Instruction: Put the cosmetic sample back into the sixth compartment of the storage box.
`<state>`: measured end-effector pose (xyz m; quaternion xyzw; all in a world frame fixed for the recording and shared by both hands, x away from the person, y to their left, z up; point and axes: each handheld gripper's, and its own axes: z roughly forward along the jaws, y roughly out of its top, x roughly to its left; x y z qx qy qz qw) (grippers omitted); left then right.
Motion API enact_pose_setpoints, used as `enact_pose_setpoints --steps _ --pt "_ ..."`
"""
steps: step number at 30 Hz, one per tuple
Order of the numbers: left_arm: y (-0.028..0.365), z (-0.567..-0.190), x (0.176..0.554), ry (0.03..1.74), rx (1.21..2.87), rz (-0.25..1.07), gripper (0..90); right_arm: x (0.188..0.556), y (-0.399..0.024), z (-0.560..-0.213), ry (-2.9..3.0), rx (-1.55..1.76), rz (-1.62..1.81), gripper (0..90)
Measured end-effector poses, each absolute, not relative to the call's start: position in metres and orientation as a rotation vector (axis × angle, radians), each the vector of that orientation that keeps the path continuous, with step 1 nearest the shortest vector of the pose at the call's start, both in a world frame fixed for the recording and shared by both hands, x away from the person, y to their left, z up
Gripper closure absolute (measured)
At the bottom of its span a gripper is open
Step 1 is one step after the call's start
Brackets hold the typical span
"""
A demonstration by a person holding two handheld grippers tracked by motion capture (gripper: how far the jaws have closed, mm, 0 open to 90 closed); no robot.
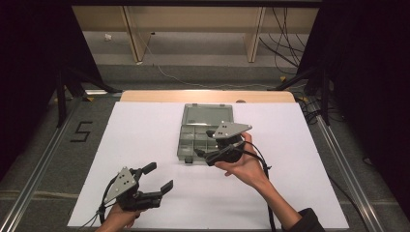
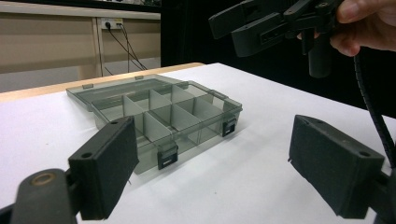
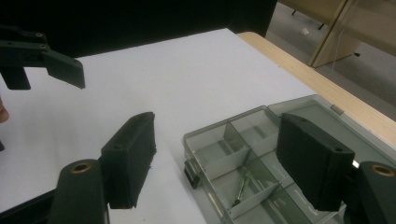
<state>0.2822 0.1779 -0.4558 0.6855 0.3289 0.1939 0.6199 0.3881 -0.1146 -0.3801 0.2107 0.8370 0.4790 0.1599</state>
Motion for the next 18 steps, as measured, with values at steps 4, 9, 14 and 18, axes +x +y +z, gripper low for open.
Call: enact_pose_setpoints --steps 4,9,14,18 --pt "0.178 -0.456 0.282 0.758 1.575 0.445 15.0 0.384 -0.118 -0.381 2.385 0.603 1.391 28.7" --pt "0.178 -0.456 0.282 0.759 1.575 0.446 15.0 0.380 -0.123 -0.381 2.350 0.589 1.428 28.3" --pt "0.178 -0.456 0.282 0.759 1.574 0.446 15.0 0.375 -0.129 -0.382 2.329 0.607 1.461 26.5" --pt "0.178 -0.456 0.282 0.757 1.573 0.444 15.0 0.372 -0.131 -0.384 2.307 0.594 1.475 26.5"
